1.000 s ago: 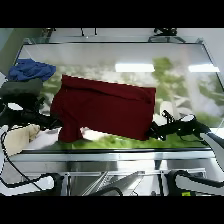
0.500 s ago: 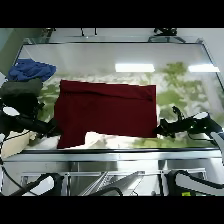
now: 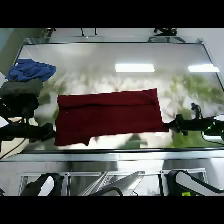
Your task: Fold the shirts.
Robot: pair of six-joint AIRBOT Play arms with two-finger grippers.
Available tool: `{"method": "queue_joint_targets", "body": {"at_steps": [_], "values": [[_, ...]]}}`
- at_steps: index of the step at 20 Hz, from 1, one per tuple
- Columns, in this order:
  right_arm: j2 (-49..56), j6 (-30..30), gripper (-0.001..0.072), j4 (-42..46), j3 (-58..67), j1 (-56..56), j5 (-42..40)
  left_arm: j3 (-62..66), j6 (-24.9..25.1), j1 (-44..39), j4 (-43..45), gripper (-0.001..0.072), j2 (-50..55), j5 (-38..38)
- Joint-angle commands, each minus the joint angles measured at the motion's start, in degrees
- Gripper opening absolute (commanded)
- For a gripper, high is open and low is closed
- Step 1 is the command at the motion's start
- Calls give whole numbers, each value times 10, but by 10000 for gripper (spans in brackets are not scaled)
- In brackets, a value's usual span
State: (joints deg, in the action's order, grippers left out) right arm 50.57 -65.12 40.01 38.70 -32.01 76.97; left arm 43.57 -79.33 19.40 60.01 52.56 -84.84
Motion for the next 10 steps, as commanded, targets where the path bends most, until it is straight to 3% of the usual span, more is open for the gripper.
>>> {"method": "queue_joint_targets", "body": {"at_steps": [1,5,10], "values": [[22,81,19,-170,52,3,-42,103,-2,0,-3,10,50,50],[125,113,19,-182,166,79,-109,251,10,-39,-61,10,199,92],[264,151,19,-182,249,161,-201,427,20,-119,-55,10,378,146]]}}
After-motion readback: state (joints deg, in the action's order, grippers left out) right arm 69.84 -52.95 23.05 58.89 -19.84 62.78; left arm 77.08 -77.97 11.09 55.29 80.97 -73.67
